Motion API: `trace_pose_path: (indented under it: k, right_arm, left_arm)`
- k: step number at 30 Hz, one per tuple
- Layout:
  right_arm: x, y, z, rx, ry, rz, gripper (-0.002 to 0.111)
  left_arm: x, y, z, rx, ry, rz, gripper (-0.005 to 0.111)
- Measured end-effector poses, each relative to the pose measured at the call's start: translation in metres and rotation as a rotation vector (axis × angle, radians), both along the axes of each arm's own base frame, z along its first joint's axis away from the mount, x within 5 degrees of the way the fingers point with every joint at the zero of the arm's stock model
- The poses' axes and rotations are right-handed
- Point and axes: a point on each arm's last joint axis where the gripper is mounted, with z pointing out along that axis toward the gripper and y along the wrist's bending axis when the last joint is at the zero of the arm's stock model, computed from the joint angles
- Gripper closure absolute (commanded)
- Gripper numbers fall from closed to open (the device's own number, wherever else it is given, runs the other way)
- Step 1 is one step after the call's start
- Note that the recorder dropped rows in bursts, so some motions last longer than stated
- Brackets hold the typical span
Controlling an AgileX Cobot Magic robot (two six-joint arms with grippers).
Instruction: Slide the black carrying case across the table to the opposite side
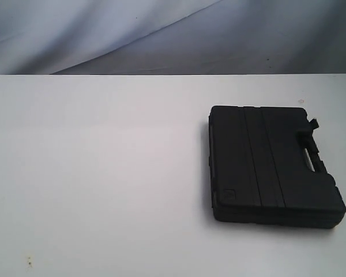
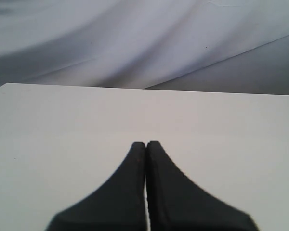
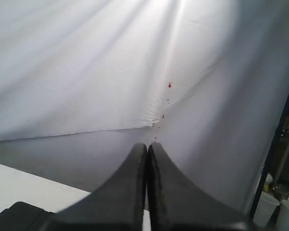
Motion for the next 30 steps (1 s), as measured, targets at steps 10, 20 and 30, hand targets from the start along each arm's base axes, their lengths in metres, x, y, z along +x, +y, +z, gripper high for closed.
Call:
trace_pose_path:
  k: [10,20,30]
  right_arm:
    - [0.007,0.002,-0.033,0.087,0.215,0.019,0.108]
    - [0.022,0.007,-0.092,0.214,0.314,0.038,0.108]
    - [0.023,0.006,-0.093,0.031,0.253,0.021,0.108]
  left_arm:
    - [0.000,0.000,0.000,0.000,-0.002,0.000,0.107]
    - [0.000,0.000,0.000,0.000,-0.002,0.000,0.107]
    - [0.000,0.000,0.000,0.000,-0.002,0.000,0.107]
